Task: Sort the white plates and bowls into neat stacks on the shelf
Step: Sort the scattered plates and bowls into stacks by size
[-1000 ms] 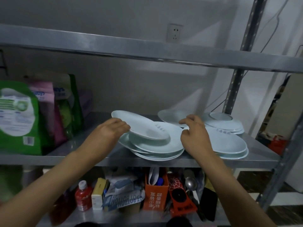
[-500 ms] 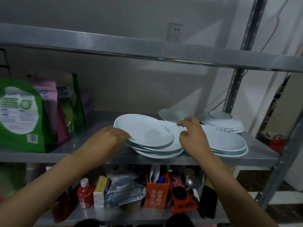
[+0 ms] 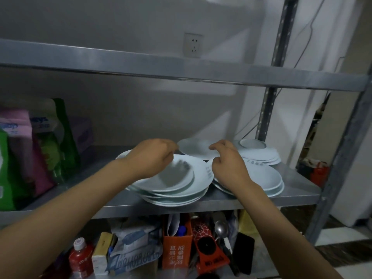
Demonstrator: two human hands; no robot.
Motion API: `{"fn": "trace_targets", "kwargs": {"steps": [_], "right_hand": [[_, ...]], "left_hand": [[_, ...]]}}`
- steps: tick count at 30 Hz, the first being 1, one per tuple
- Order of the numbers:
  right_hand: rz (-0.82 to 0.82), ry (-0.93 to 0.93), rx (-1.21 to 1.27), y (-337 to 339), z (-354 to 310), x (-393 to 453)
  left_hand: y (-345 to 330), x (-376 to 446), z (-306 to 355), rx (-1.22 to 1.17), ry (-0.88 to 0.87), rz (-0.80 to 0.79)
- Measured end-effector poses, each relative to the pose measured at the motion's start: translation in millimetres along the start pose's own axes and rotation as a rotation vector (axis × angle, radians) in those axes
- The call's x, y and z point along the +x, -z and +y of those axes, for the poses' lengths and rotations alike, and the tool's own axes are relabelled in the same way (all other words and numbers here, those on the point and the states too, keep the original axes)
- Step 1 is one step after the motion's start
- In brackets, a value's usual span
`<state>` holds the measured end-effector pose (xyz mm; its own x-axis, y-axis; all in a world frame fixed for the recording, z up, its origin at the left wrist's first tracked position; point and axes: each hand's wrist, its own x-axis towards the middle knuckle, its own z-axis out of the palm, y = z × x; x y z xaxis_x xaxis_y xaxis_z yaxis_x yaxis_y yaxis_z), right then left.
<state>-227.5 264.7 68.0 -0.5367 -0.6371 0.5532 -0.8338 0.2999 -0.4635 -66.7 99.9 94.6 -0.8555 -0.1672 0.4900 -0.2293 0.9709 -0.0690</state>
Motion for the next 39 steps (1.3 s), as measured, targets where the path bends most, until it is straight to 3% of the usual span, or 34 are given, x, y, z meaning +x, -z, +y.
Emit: {"fn": "trace_targets", "kwargs": {"steps": [10, 15, 30, 39], "right_hand": [[0.016, -0.008, -0.049, 17.9, 33.5, 41.2], [0.048, -0.010, -0.054, 30.4, 48.9, 53.3], [0.044, -0.036, 0.001, 31.1, 74.6, 66.9], [0.042, -0.070, 0.045, 27.2, 89.0, 52.9]], "left_hand": [[-38.9, 122.1, 18.8, -0.189, 0.077, -0.264], [-75.7, 155.3, 15.9, -0.150, 0.100, -0.409], [-121.5, 178.9, 14.3, -0.146, 0.206, -0.530], [-108.1, 181.5, 11.2, -0.076, 0.149, -0.473]]}}
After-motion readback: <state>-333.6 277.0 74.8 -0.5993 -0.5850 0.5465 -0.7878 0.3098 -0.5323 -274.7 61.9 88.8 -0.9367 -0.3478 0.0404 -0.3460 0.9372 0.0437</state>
